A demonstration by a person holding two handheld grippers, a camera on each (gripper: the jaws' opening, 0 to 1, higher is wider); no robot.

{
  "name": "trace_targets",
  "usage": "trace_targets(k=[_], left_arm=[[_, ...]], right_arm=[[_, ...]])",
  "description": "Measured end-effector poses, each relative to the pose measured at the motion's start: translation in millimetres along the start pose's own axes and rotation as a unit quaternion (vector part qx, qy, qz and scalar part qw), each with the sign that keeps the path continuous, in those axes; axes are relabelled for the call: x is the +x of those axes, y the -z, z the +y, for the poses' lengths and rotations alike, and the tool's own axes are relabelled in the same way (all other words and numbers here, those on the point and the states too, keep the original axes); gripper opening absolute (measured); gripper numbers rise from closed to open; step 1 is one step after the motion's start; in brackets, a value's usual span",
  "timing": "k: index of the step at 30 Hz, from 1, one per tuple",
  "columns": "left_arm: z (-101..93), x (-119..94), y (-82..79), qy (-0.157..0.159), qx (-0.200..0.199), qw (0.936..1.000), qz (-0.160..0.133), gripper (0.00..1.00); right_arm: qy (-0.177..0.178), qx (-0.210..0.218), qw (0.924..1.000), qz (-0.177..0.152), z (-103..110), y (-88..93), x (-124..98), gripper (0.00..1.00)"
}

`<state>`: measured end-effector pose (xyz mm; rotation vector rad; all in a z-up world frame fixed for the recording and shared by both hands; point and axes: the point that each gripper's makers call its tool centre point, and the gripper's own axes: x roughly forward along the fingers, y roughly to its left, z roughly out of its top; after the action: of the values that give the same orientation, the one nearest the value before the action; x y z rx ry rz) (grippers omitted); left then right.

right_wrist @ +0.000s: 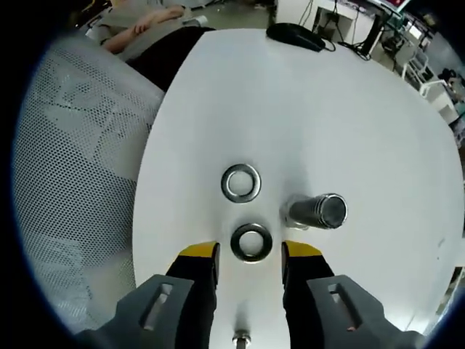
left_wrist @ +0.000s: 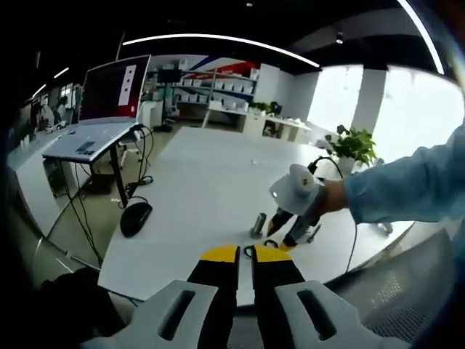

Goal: Place the washer onto the threaded stud by aligning its center hole with the stud, sliding it down to the base, and recovering from edge contact or off-axis alignment until the washer reaches the visible bottom stop.

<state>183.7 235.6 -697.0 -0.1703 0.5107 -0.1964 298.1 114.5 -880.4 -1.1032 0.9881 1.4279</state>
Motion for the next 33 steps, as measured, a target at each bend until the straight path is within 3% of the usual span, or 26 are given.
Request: trace_targets(k=[13,17,33], left_arm=[[-0.5,-0.2,-0.7,0.001,-0.001,1.0000,-0.002,0.03],[-0.8,-0.4,-0.8,0.001,-0.001,1.0000,-0.003,0.04],[-1.5,-0.8,-1.0,0.002,0.000,1.0000,-0.004,0.04]], right_arm=[[0.004,-0.027,0.9996,-0.005,1.6,-1.7,-1.1,0.31],[0.005,-0.020,0.9996,-0.020,-2.6,-1.6,-1.5,0.25],[0.011,-0.018,0.9991,-0.036,-0.3,-1.5,-5.6,0.24]])
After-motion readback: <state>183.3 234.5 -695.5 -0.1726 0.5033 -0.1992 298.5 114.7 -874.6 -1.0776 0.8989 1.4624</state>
